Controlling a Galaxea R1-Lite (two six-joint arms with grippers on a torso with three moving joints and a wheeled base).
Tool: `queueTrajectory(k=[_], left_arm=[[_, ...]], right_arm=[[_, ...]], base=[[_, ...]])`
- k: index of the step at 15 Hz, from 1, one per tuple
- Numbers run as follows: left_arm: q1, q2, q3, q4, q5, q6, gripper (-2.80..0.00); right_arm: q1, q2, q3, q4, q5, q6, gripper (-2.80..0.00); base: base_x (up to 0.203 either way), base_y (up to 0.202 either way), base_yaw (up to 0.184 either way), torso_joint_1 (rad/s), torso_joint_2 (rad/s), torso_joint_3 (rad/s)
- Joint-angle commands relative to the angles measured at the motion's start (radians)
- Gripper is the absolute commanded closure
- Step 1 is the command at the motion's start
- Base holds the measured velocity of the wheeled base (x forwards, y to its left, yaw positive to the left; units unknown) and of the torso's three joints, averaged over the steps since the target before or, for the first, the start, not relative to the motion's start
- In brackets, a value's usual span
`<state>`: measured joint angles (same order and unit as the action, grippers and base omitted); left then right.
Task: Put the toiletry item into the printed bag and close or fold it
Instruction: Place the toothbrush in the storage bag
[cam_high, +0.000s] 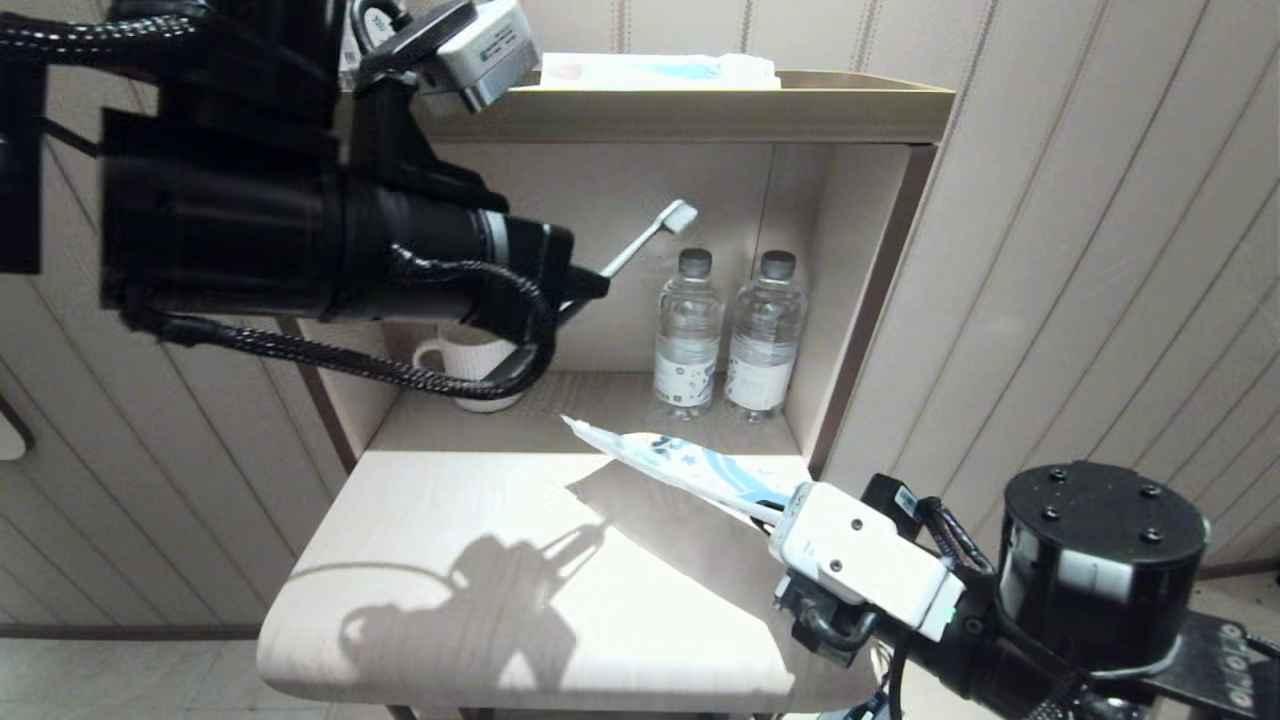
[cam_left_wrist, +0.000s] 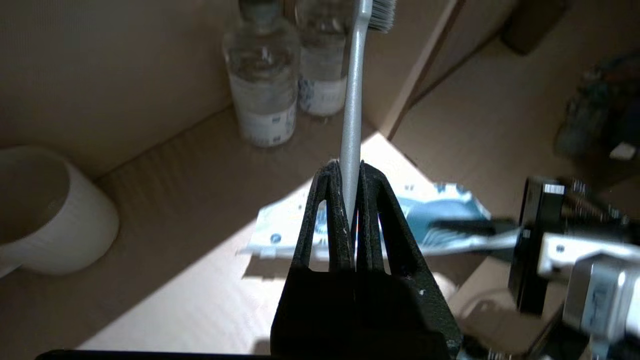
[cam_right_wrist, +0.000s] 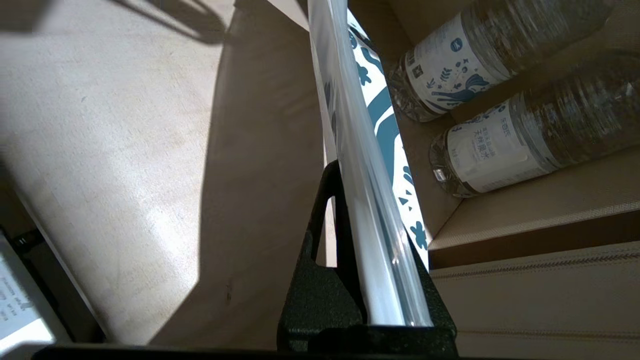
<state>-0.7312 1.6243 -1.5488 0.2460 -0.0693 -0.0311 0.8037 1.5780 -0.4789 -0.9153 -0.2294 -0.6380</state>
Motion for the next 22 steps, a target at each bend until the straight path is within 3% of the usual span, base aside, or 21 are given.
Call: queueTrajectory(k=[1, 4, 7, 11, 16, 19, 22], left_arm=[[-0.033, 0.095, -0.027, -0.075, 0.044, -0.03, 0.0], [-0.078, 0.198, -0.086, -0.179, 0.172, -0.194, 0.0], [-0.08, 0.169, 0.005, -0.188, 0.182, -0.244, 0.0], [-0.062, 0.088, 0.138, -0.264, 0.183, -0.257, 0.0], [-0.031, 0.056, 0.26, -0.245, 0.194, -0.243, 0.0], [0.068, 0.051, 0.4, -0.245, 0.191, -0.229, 0.0], [0.131, 0.036, 0.447, -0.246, 0.177, -0.229, 0.0]], right_arm=[[0.008, 0.013, -0.001, -0.005, -0.002, -0.002, 0.0], [0.008, 0.013, 0.0, -0.007, -0.001, 0.014, 0.0], [0.008, 0.01, -0.002, -0.005, 0.011, 0.052, 0.0], [0.008, 0.003, 0.004, 0.001, 0.06, 0.172, 0.0], [0.002, -0.049, 0.029, 0.018, 0.061, 0.209, 0.0], [0.006, -0.142, -0.008, 0.186, 0.066, 0.315, 0.0], [0.01, -0.234, -0.099, 0.422, 0.133, 0.415, 0.0]], base=[[0.0, 0.0, 0.0, 0.0, 0.0, 0.0], [0.0, 0.0, 0.0, 0.0, 0.0, 0.0], [0.0, 0.0, 0.0, 0.0, 0.0, 0.0], [0.0, 0.0, 0.0, 0.0, 0.0, 0.0], [0.0, 0.0, 0.0, 0.0, 0.0, 0.0], [0.0, 0.0, 0.0, 0.0, 0.0, 0.0], [0.0, 0.0, 0.0, 0.0, 0.0, 0.0]])
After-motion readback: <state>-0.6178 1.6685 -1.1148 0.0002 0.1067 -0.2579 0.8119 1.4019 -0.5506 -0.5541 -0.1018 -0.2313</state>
